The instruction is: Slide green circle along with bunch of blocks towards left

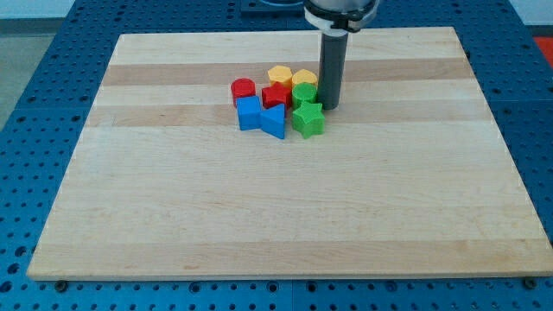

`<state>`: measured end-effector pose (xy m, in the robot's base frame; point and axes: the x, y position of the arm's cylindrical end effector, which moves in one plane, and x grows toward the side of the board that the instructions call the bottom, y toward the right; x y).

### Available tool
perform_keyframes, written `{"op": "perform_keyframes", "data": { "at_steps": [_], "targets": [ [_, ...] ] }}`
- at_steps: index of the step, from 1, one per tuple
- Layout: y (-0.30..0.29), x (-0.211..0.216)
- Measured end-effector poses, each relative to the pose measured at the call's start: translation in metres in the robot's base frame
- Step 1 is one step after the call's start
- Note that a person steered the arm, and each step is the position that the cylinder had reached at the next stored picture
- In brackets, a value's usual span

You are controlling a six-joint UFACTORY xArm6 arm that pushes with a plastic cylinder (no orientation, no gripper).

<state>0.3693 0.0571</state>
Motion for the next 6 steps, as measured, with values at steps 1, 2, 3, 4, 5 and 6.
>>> {"op": "perform_keyframes", "data": {
  "at_steps": [1,2,3,4,5,6],
  "targets": [
    [-0.003,0.0],
    [-0.006,-0.012],
    [-0.018,-0.03],
    [-0.036,-0.03],
    [-0.044,-0.033],
    [-0.035,-0.042]
  ]
}}
